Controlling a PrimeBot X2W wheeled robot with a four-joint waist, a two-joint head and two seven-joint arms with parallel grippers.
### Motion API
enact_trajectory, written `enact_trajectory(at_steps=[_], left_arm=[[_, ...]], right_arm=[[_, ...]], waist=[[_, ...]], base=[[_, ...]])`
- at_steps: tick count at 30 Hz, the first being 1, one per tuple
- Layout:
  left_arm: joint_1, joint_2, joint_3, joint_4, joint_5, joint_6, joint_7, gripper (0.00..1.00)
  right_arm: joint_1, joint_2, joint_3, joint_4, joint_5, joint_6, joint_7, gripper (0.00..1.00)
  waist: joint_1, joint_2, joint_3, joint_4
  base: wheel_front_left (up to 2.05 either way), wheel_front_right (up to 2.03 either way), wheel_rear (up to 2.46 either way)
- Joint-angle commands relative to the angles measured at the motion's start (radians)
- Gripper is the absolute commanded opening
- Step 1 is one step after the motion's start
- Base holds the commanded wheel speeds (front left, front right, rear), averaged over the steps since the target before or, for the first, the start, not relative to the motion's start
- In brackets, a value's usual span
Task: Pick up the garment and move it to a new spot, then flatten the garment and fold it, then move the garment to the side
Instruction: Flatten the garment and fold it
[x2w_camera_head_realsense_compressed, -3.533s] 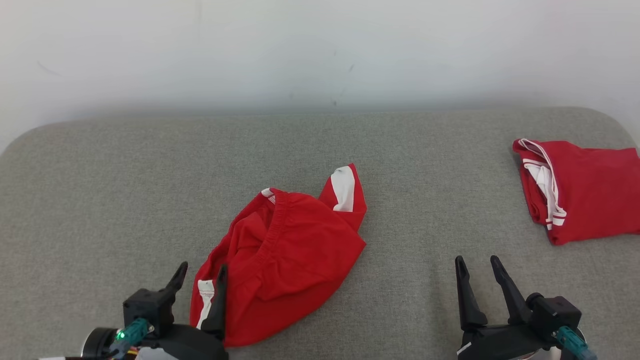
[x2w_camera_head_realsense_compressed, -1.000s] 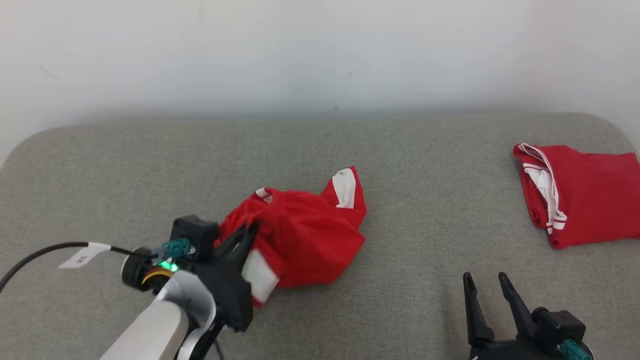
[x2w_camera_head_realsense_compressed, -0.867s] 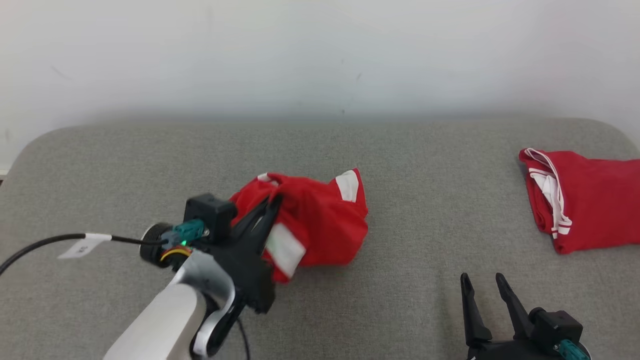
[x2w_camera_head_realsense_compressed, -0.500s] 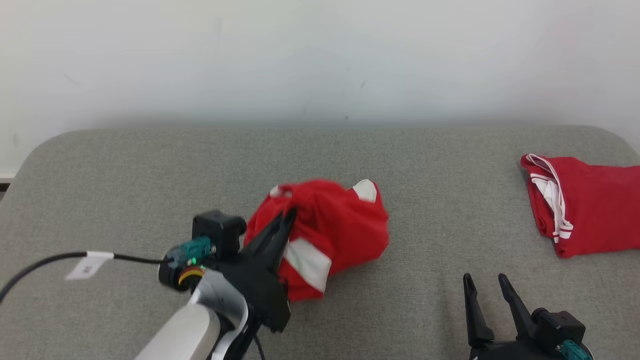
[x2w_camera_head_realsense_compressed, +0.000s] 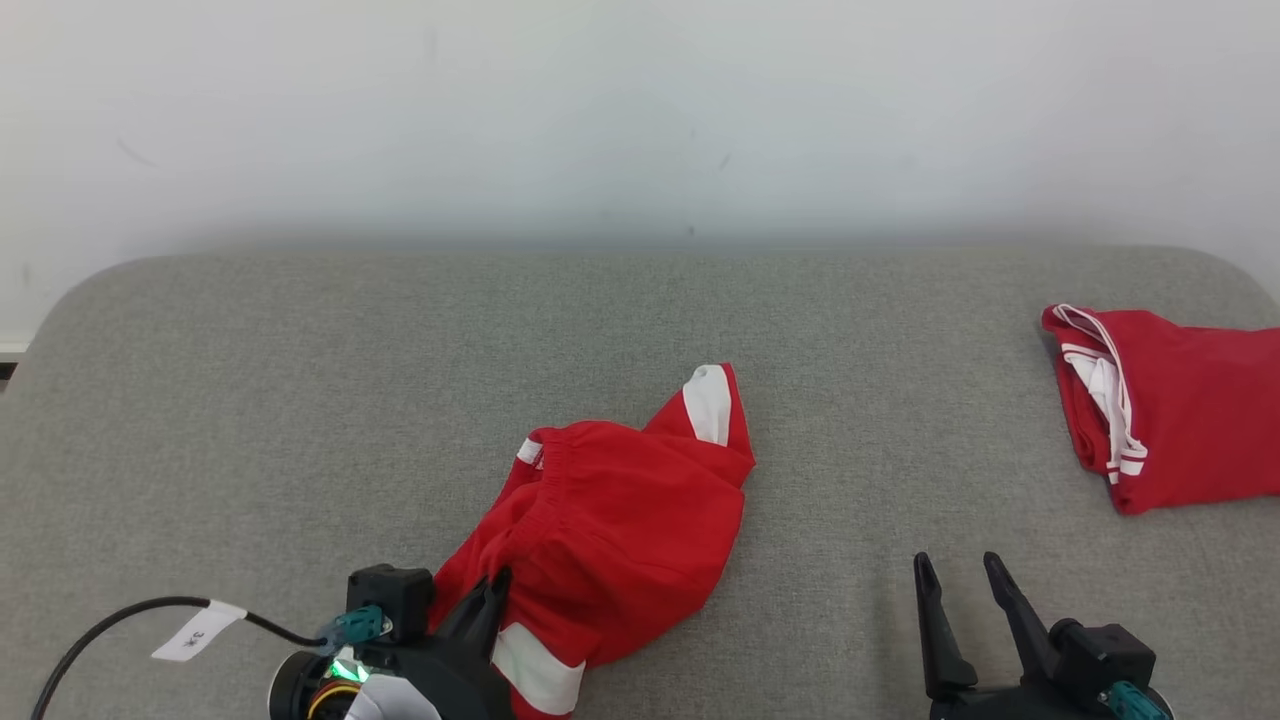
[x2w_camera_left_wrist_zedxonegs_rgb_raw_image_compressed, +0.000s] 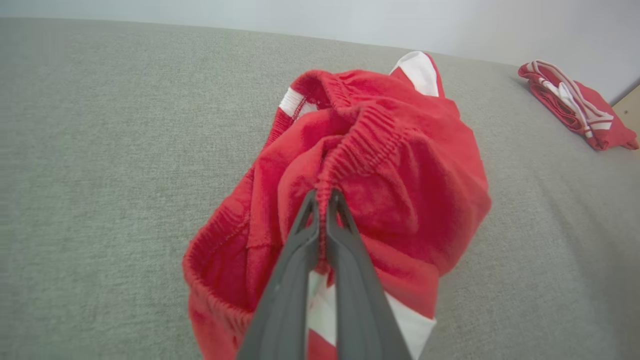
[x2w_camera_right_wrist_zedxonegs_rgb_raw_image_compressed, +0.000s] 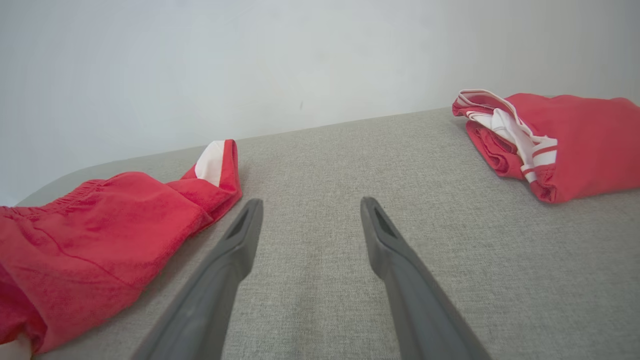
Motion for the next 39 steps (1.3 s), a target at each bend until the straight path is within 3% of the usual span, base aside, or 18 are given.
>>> enact_trajectory(at_steps=[1, 2, 3, 9, 20, 24, 31, 39], left_arm=[[0.014, 0.000, -0.001, 0.003, 0.001, -0.002, -0.010, 0.27], [0.011, -0.001, 0.000, 0.003, 0.005, -0.003, -0.024, 0.77], [0.010, -0.004, 0.004, 0.003, 0.004, -0.003, -0.037, 1.00], [0.023, 0.003, 0.021, -0.044, 0.028, 0.024, -0.115, 1.00], [0.103, 0.113, 0.115, -0.181, 0.102, 0.163, -0.225, 1.00], [0.138, 0.131, 0.144, -0.229, 0.092, 0.194, -0.232, 1.00], [0.107, 0.103, 0.116, -0.247, 0.093, 0.178, -0.226, 1.00], [0.058, 0.060, 0.083, -0.207, 0.101, 0.150, -0.233, 1.00]], right_arm=[[-0.005, 0.000, 0.005, 0.004, 0.000, -0.002, -0.001, 1.00], [-0.004, 0.000, 0.010, 0.008, 0.005, -0.002, -0.001, 1.00], [-0.005, 0.000, 0.016, 0.011, 0.008, -0.002, -0.001, 1.00], [-0.037, -0.001, 0.044, 0.045, 0.014, -0.002, -0.001, 1.00], [-0.182, -0.015, 0.083, 0.193, 0.036, -0.002, 0.040, 1.00], [-0.329, -0.042, 0.124, 0.300, 0.081, -0.002, 0.089, 1.00], [-0.570, -0.082, 0.185, 0.527, 0.134, -0.002, 0.145, 1.00], [-0.711, -0.098, 0.217, 0.756, 0.152, -0.002, 0.202, 1.00]], waist=[[0.0001, -0.0001, -0.002, 0.004], [0.0001, -0.0001, -0.003, 0.008], [0.0001, -0.0001, -0.004, 0.011], [0.0001, -0.0001, -0.012, 0.038], [0.0001, -0.0001, -0.008, 0.078], [0.0001, -0.0001, 0.016, 0.110], [0.0001, -0.0001, 0.064, 0.205], [0.0001, -0.0001, 0.097, 0.288]], base=[[0.00, 0.00, 0.00], [0.00, 0.00, 0.00], [0.00, 0.00, 0.00], [0.00, 0.00, 0.00], [0.00, 0.00, 0.00], [0.00, 0.00, 0.00], [0.00, 0.00, 0.00], [0.00, 0.00, 0.00]])
